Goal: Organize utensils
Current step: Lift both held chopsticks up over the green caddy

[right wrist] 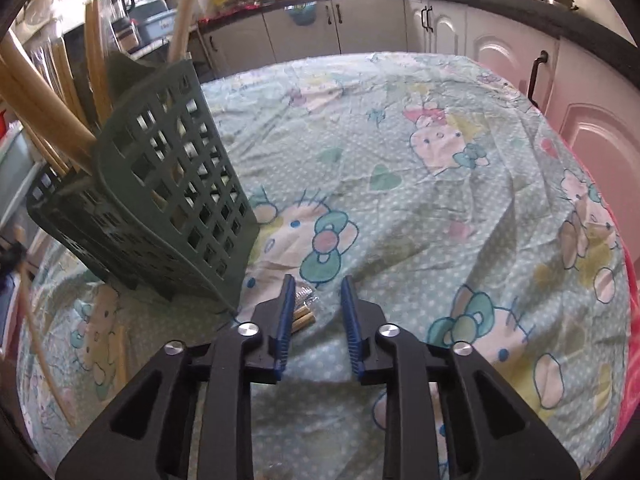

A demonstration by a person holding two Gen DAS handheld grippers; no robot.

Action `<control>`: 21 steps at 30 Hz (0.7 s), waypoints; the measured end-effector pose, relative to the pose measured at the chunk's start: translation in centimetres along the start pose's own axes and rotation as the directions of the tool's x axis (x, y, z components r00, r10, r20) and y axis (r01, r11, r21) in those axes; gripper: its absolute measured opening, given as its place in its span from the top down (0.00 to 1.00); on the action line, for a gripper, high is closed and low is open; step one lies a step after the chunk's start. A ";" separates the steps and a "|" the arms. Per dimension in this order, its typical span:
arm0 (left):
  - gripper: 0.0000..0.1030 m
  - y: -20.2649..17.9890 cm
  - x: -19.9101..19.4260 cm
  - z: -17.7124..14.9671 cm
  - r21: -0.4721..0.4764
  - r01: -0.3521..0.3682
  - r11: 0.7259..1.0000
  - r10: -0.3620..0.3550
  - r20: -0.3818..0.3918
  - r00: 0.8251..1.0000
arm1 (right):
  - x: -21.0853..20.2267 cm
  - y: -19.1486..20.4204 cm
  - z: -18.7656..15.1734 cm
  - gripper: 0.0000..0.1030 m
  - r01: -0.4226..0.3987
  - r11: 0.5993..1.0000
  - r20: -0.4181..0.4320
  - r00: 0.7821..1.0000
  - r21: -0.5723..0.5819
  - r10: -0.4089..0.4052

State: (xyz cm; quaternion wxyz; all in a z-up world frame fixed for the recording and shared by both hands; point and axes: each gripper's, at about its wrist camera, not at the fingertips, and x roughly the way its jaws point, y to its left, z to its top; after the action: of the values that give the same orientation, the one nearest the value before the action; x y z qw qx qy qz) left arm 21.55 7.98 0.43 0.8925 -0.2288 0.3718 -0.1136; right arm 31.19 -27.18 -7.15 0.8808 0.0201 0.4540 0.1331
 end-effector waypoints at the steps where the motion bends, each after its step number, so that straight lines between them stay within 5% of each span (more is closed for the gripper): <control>1: 0.97 -0.4 -0.2 0.2 0.007 0.005 1.000 -0.005 0.007 1.000 | 0.1 0.1 0.0 0.83 0.000 1.000 0.000 1.000 -0.004 0.000; 6: 0.97 -2.3 -2.2 0.6 0.041 0.035 0.999 -0.036 0.042 0.998 | -0.7 0.0 -0.2 0.97 -0.007 1.000 0.023 1.000 -0.008 0.007; 21: 0.97 -7.6 -5.8 2.4 0.147 0.106 0.984 -0.125 0.132 0.983 | -11.4 1.4 0.2 0.98 -0.115 0.992 0.213 0.969 -0.061 0.125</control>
State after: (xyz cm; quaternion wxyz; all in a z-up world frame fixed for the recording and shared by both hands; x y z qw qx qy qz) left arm 19.00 4.32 9.20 0.9221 -0.1947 0.2853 -0.1746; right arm 24.79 -28.74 2.26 0.9155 0.0407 0.3500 0.1940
